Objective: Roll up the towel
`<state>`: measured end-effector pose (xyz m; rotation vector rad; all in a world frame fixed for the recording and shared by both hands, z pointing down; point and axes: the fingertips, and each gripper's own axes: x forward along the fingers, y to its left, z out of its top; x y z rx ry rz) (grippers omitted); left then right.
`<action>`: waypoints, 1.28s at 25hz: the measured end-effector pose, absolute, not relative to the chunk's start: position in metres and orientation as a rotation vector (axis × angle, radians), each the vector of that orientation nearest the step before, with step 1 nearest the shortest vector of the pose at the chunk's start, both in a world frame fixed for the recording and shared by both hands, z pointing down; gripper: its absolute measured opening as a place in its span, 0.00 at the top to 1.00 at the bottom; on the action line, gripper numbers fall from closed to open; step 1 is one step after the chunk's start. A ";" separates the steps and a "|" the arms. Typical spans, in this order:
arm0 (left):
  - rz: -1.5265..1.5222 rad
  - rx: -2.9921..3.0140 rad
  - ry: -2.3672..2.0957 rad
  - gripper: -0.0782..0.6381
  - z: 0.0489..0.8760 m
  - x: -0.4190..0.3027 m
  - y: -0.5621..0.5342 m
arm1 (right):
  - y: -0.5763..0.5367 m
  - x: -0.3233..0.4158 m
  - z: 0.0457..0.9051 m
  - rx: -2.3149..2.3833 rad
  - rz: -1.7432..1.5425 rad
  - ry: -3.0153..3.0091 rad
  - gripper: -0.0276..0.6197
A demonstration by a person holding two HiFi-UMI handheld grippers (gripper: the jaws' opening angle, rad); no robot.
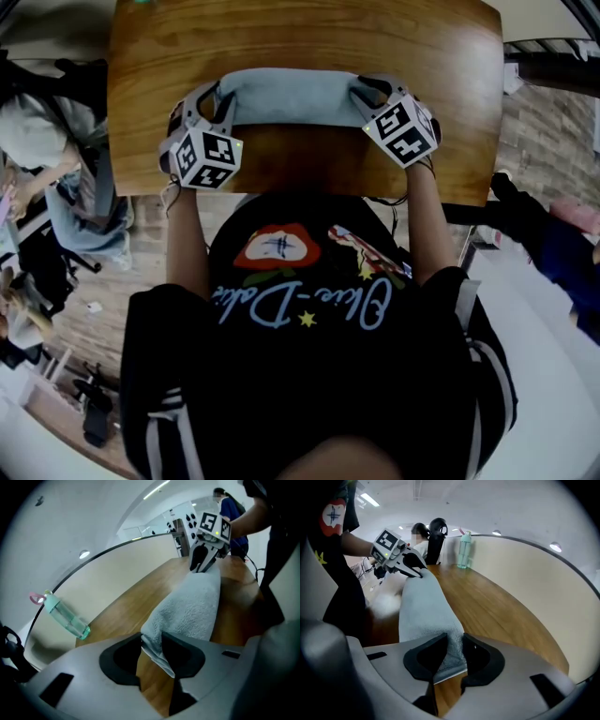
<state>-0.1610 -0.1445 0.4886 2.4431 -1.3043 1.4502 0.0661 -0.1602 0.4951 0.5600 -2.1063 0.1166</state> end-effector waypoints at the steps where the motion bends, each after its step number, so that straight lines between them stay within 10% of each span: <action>1: 1.436 2.431 -1.328 0.73 0.489 -0.162 -0.145 | -0.161 0.066 0.496 0.569 0.121 -2.109 0.84; 16: 0.670 2.395 -1.706 0.66 0.380 -0.187 -0.145 | -0.180 0.079 0.369 1.132 0.367 -2.603 0.80; 23: 0.602 2.572 -1.647 0.86 0.334 -0.151 -0.122 | -0.151 0.056 0.315 1.120 0.379 -2.815 0.92; 32: 0.514 2.704 -1.522 0.87 0.308 -0.117 -0.110 | -0.123 0.023 0.297 1.010 0.419 -2.875 0.93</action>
